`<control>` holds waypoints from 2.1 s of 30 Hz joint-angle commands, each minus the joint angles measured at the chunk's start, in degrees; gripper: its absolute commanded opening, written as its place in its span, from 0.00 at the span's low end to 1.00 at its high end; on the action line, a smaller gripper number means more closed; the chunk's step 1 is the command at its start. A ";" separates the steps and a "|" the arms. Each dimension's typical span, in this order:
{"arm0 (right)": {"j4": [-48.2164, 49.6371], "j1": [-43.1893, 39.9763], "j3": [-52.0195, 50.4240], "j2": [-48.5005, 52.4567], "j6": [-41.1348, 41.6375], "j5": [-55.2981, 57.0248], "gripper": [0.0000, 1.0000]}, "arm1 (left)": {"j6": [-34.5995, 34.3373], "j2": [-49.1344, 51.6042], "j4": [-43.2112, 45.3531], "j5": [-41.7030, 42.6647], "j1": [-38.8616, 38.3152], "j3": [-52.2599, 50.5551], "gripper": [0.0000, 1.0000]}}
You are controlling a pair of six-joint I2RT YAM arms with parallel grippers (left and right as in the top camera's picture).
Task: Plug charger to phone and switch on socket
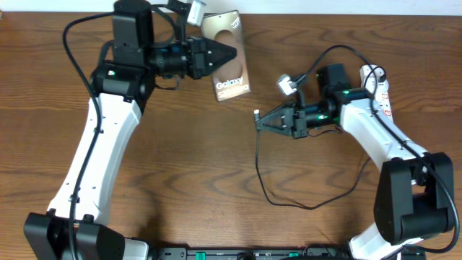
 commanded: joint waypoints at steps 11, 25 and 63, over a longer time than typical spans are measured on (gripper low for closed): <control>7.39 2.67 3.48 -13.27 13.22 -2.71 0.01 | -14.73 0.11 8.66 4.94 -1.51 0.63 0.07; 13.14 2.51 3.48 -13.99 18.05 -2.71 0.01 | -28.41 0.11 21.70 10.97 -1.51 0.63 0.07; 20.00 2.67 3.48 -14.25 28.30 -2.71 0.01 | -25.53 0.85 7.74 2.49 0.22 0.61 0.08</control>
